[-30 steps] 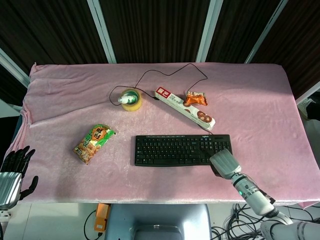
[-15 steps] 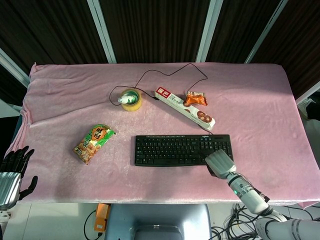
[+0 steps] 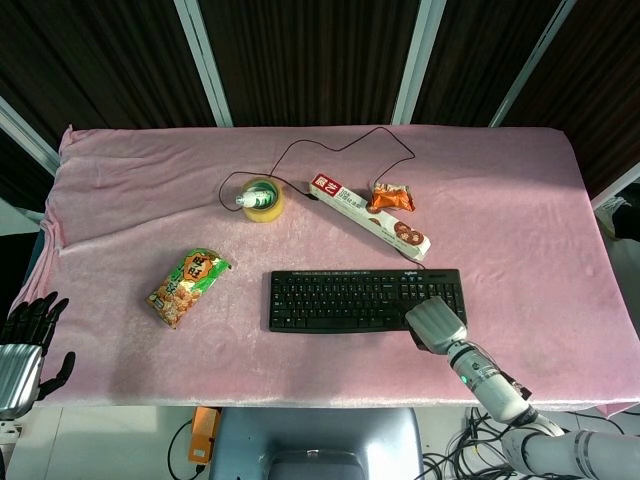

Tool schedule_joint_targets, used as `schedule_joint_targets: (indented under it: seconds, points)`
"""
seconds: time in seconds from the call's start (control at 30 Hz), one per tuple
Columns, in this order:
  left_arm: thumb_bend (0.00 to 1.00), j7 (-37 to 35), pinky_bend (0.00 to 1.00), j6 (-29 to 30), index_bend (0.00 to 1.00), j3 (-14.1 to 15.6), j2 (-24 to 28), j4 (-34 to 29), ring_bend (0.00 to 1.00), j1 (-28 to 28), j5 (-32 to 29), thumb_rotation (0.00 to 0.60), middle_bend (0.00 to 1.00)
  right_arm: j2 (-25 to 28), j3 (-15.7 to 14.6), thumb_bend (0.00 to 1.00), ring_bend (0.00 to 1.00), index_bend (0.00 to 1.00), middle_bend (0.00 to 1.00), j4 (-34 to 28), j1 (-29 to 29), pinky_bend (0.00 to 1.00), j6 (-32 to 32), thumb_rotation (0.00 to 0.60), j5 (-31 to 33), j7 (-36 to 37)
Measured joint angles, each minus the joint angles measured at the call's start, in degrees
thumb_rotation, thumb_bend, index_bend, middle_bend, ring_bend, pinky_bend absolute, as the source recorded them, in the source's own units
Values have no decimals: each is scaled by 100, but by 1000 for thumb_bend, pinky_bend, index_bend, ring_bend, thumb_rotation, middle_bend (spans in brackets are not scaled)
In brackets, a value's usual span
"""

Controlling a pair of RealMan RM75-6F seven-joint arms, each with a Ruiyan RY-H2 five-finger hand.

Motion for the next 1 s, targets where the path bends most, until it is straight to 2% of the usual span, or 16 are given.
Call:
schedule_joint_targets:
  seconds: [0.47,0.73,0.8,0.87,0.93,0.97,1.0]
  points:
    - [444,-81,0,55,0,-9,15,21,0,19,16,600,0,-127,-72,796,1000,318,1000,61,208,1000,-85,600,509,-249]
    - [444,-94,0,79,0,-13,13,32,0,26,26,600,0,-8,-99,796,1000,309,1000,-122,167,1000,191,600,306,-138]
    - [444,-104,0,93,0,-14,16,32,0,30,32,600,0,58,-106,796,1000,254,1000,-200,116,1000,356,600,143,-84]
    - [444,-112,0,115,0,-16,17,33,0,36,40,600,0,142,-127,693,961,125,981,-297,25,1000,625,600,-127,-21]
    - [445,-125,0,131,0,-15,17,35,0,43,50,600,0,228,-170,457,777,12,782,-385,-112,979,1000,600,-485,48]
    - [444,-134,0,142,0,-13,18,38,0,46,60,600,0,272,-200,371,641,0,625,-427,-190,922,1193,600,-655,83]
    - [444,-141,0,153,0,-13,17,43,0,49,69,600,0,325,-237,310,464,0,426,-476,-280,821,1401,600,-821,117]
